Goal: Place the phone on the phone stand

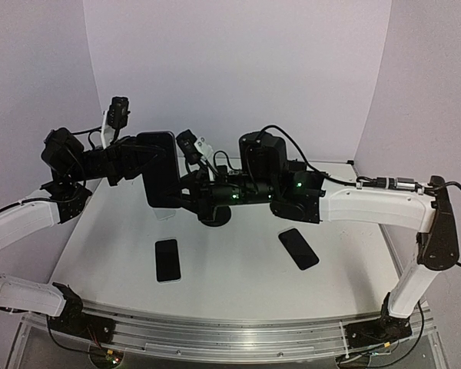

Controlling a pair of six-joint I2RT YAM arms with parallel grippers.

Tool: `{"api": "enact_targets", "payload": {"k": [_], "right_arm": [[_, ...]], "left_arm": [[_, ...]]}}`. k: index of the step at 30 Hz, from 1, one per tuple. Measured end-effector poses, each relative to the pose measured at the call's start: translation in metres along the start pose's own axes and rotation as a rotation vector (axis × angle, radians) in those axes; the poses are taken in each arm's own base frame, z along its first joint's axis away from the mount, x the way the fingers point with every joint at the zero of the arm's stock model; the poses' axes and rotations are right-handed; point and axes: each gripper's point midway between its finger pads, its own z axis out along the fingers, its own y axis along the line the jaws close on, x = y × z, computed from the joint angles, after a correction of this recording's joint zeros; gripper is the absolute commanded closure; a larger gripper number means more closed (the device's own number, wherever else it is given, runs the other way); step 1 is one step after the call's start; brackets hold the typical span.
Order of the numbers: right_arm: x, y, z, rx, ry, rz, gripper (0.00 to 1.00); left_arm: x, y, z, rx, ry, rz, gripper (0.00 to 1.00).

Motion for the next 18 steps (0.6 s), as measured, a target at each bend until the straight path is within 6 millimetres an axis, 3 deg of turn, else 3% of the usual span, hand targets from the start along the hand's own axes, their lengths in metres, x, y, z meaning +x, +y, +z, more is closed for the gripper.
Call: {"api": "enact_targets", "payload": {"k": [1, 4, 7, 10, 15, 18], "right_arm": [[0.000, -0.001, 0.000, 0.002, 0.000, 0.000, 0.85], [-0.002, -0.008, -0.001, 0.035, -0.007, 0.004, 0.35], [-0.013, -0.035, -0.009, 0.163, -0.056, 0.015, 0.15], [-0.016, -0.076, -0.036, 0.333, -0.095, 0.062, 0.15], [-0.010, -0.149, -0.101, 0.654, -0.159, 0.159, 0.37], [0.000, -0.187, -0.127, 0.826, -0.160, 0.159, 0.47]], "left_arm": [[0.000, 0.000, 0.000, -0.002, 0.002, -0.001, 1.00], [0.001, 0.004, 0.001, -0.018, 0.008, -0.004, 1.00], [0.007, 0.018, 0.001, -0.079, 0.016, -0.018, 1.00], [0.002, 0.042, 0.003, -0.183, -0.008, 0.015, 1.00], [-0.015, 0.096, 0.009, -0.325, -0.072, 0.098, 1.00], [-0.016, 0.122, 0.015, -0.355, -0.090, 0.117, 1.00]]}}
